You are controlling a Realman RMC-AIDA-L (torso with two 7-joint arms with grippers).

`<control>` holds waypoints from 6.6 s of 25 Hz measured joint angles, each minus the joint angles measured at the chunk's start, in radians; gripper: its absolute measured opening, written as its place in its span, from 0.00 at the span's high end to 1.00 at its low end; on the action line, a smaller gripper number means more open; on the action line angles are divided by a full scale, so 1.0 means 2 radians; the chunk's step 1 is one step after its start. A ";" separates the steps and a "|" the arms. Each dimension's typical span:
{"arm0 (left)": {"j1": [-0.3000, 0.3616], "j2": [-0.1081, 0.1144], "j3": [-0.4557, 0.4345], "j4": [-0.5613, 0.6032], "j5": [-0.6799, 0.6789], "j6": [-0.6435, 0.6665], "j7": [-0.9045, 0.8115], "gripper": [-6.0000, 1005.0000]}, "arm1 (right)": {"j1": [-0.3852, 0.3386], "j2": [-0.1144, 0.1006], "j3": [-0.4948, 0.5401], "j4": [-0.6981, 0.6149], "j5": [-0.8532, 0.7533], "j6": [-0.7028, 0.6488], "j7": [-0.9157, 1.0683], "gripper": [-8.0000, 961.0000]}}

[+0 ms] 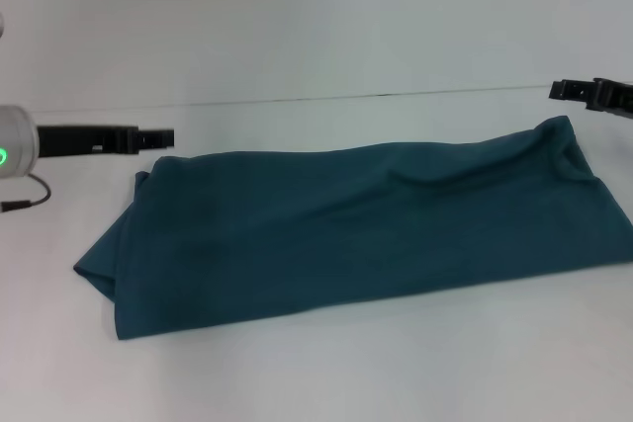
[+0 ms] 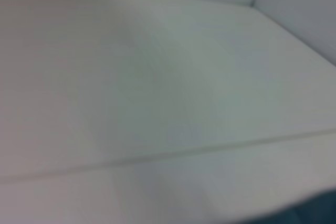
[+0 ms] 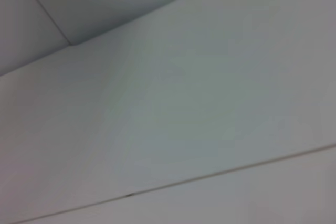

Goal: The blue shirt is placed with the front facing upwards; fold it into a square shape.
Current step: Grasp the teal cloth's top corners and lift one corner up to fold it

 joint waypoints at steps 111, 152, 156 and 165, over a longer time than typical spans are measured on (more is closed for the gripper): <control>0.018 -0.072 0.133 0.253 0.175 0.143 -0.211 0.96 | -0.132 0.051 0.036 0.076 0.362 -0.125 -0.452 0.28; 0.035 -0.068 0.111 0.194 0.201 0.092 -0.236 0.74 | -0.087 0.053 0.023 0.249 0.411 -0.114 -0.680 0.97; 0.038 -0.069 0.111 0.197 0.206 0.087 -0.239 0.66 | -0.087 0.053 0.023 0.249 0.411 -0.114 -0.678 0.97; 0.042 -0.069 0.116 0.188 0.247 0.067 -0.262 0.29 | -0.087 0.052 0.023 0.249 0.412 -0.112 -0.668 0.97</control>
